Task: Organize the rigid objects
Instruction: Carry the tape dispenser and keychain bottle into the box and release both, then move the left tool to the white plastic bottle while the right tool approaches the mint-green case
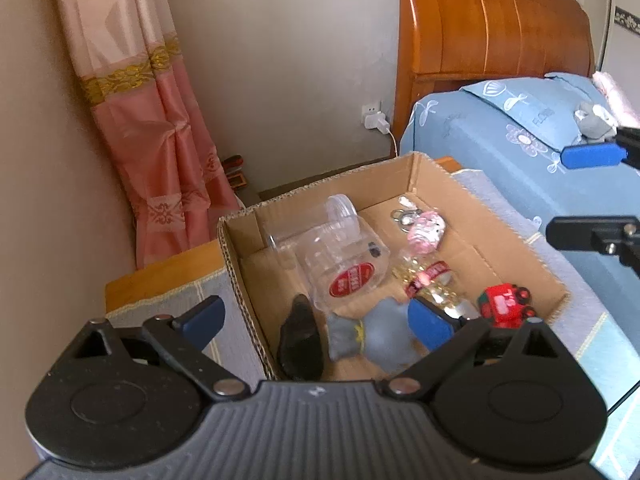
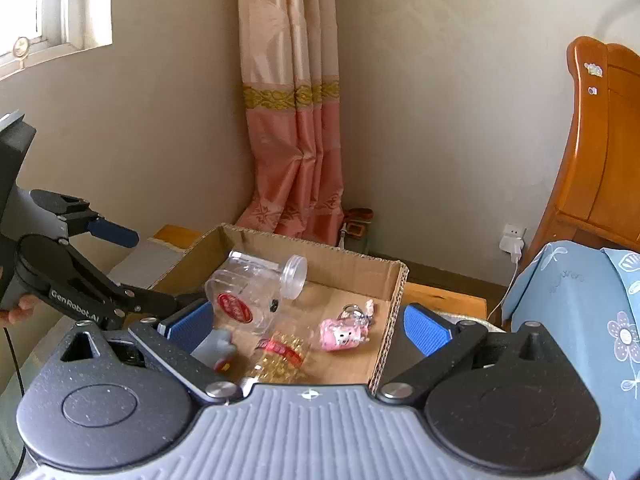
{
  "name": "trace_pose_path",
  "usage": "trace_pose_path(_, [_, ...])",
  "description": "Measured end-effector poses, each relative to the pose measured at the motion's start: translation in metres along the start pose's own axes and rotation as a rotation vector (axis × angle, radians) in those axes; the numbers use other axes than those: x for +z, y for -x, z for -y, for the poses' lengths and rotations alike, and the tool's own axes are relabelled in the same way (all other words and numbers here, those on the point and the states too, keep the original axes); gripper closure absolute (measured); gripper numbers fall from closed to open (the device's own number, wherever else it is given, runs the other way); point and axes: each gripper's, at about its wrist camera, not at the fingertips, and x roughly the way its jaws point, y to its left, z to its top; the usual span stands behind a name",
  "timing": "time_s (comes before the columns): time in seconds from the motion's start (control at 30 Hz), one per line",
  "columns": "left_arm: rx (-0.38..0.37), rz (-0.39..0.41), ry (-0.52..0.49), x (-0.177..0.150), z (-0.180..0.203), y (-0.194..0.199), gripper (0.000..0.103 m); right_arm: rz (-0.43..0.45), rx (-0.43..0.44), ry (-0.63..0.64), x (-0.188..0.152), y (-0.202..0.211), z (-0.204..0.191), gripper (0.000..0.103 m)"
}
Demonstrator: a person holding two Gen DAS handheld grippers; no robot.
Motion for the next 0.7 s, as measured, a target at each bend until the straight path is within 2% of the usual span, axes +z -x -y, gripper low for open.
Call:
trace_pose_path(0.17, [-0.007,0.013,0.026,-0.013,0.003,0.021,0.004,0.000,-0.013,0.009,-0.014,0.017,-0.009,0.000])
trace_pose_path(0.3, [0.022,0.017,0.040,-0.026,0.010,0.037,0.004,-0.021,-0.031,-0.008,-0.033,0.027,-0.014,0.000])
trace_pose_path(0.7, [0.082,0.077,0.067,-0.089,0.039,0.074,0.003,-0.096,-0.156,-0.064,-0.124,0.029,-0.015,0.000])
